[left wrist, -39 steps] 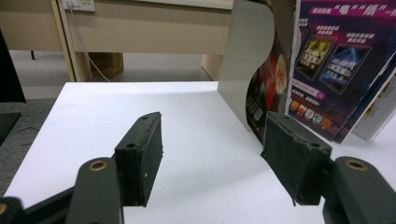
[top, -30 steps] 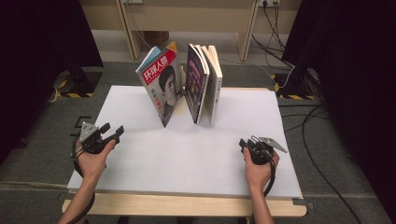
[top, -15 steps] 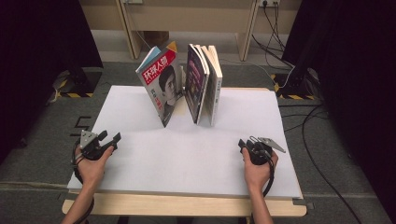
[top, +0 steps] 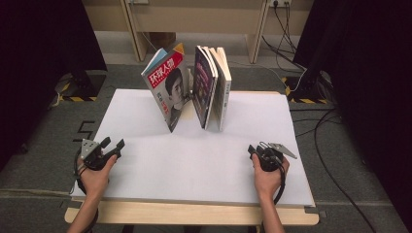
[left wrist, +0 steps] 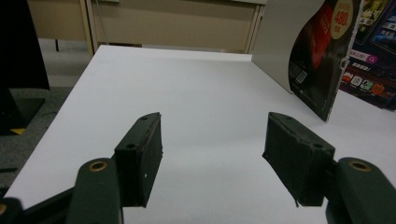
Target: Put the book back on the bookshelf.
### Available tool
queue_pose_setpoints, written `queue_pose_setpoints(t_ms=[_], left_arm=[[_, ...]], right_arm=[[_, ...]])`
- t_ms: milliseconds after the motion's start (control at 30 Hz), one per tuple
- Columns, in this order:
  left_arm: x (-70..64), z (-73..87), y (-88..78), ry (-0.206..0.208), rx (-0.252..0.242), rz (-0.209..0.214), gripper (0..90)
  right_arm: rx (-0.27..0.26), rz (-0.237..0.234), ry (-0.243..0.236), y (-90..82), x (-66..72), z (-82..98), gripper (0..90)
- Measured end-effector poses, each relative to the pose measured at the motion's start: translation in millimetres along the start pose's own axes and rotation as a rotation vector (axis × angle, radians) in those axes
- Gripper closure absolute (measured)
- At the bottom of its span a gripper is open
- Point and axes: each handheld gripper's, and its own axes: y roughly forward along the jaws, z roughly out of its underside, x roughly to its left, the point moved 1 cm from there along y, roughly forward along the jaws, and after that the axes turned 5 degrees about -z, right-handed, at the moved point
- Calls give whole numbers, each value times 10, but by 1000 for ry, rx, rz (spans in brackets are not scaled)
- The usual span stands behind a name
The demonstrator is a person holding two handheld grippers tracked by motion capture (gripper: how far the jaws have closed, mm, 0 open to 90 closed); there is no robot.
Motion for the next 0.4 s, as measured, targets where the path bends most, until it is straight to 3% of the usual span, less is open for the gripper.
queue_pose_setpoints(t_ms=[133, 400], left_arm=[[-22, -2, 12, 22, 10, -3, 373], [16, -3, 19, -17, 15, 2, 379]], right_arm=[[1, 7, -19, 6, -22, 4, 605], [2, 26, -20, 23, -46, 25, 598]])
